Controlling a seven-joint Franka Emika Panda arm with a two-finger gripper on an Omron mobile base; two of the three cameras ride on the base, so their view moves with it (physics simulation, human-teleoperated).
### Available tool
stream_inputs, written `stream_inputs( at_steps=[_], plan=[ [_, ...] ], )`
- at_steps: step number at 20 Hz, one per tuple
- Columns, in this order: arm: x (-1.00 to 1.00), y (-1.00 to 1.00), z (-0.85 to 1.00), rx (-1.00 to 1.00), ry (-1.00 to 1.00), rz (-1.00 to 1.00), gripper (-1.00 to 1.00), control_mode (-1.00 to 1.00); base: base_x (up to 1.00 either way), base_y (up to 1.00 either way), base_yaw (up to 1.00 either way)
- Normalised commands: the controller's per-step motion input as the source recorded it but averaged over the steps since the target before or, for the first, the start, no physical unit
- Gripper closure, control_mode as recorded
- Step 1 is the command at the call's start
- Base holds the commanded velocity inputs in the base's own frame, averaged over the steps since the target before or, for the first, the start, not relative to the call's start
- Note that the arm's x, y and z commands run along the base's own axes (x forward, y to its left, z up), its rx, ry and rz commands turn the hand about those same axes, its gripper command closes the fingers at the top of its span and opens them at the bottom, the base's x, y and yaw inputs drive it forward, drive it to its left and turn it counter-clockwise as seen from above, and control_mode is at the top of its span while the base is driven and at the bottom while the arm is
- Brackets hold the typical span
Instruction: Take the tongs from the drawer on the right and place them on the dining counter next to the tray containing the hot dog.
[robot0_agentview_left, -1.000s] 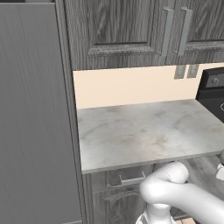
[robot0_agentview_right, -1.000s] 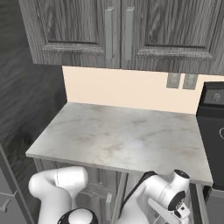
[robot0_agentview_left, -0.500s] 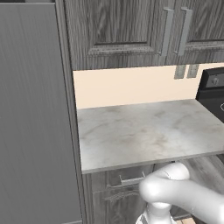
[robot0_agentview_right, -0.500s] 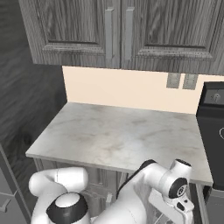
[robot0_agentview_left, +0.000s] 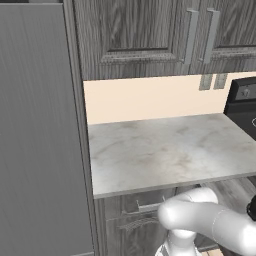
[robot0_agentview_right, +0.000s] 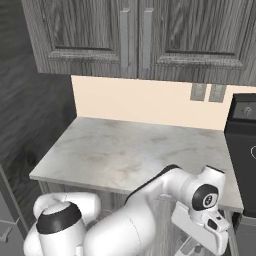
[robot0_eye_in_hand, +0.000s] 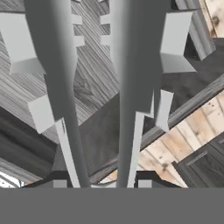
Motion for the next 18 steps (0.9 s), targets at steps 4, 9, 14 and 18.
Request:
stream_inputs(
  at_steps=[4, 9, 14, 18],
  plan=[
    [-0.09, 0.08, 0.73, 0.0, 0.0, 0.0, 1.0, -1.0, 0.0, 0.0, 0.0],
    [0.0, 0.31, 0.54, 0.0, 0.0, 0.0, 1.0, -1.0, 0.0, 0.0, 0.0],
    [0.0, 0.49, 0.43, 0.0, 0.0, 0.0, 1.0, -1.0, 0.0, 0.0, 0.0],
    [0.0, 0.62, 0.44, 0.0, 0.0, 0.0, 1.0, -1.0, 0.0, 0.0, 0.0]
  ],
)
